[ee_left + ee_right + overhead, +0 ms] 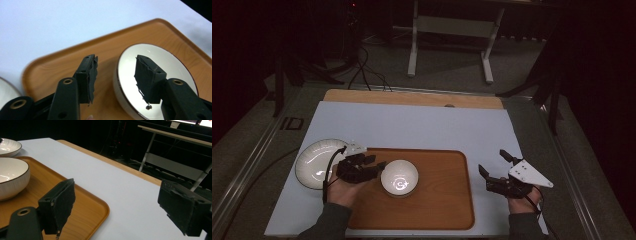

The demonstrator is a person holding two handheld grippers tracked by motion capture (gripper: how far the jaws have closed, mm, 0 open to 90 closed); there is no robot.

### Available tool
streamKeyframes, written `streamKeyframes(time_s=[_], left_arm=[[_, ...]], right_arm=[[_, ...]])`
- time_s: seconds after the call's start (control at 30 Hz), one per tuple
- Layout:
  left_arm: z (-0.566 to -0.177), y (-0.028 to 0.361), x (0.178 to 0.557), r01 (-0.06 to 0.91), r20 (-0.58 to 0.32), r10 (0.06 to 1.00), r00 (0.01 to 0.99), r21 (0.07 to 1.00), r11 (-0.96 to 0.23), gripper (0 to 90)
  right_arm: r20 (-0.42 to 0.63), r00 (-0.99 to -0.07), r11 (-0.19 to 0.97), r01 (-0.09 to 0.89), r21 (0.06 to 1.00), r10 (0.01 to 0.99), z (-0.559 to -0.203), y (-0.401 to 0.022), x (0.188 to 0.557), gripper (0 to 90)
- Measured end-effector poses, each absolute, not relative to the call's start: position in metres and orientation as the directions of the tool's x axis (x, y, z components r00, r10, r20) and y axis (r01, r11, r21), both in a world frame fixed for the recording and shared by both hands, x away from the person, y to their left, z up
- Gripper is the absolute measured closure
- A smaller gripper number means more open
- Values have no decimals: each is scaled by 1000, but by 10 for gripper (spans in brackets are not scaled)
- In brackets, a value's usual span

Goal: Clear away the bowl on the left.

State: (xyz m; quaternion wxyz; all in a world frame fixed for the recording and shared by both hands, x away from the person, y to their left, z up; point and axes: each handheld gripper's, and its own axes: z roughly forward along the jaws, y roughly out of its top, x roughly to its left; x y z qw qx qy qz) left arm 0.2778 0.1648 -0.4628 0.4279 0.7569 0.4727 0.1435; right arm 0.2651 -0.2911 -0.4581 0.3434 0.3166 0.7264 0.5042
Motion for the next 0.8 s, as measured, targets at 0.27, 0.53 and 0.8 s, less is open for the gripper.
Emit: streamKeyframes(time_s=[0.27, 0.53, 0.8], left_arm=[[-452, 188, 267, 512, -86, 875, 476, 837, -195, 433], [-446, 215, 255, 443, -32, 910, 412, 880, -170, 396], [-447, 238, 247, 423, -37, 938, 346, 898, -120, 393]], right_arm=[[-178, -562, 294, 123, 948, 808, -458, -291, 265, 138], [-175, -560, 291, 125, 948, 810, -458, -291, 265, 138], [-170, -560, 287, 128, 949, 811, -458, -292, 266, 138]])
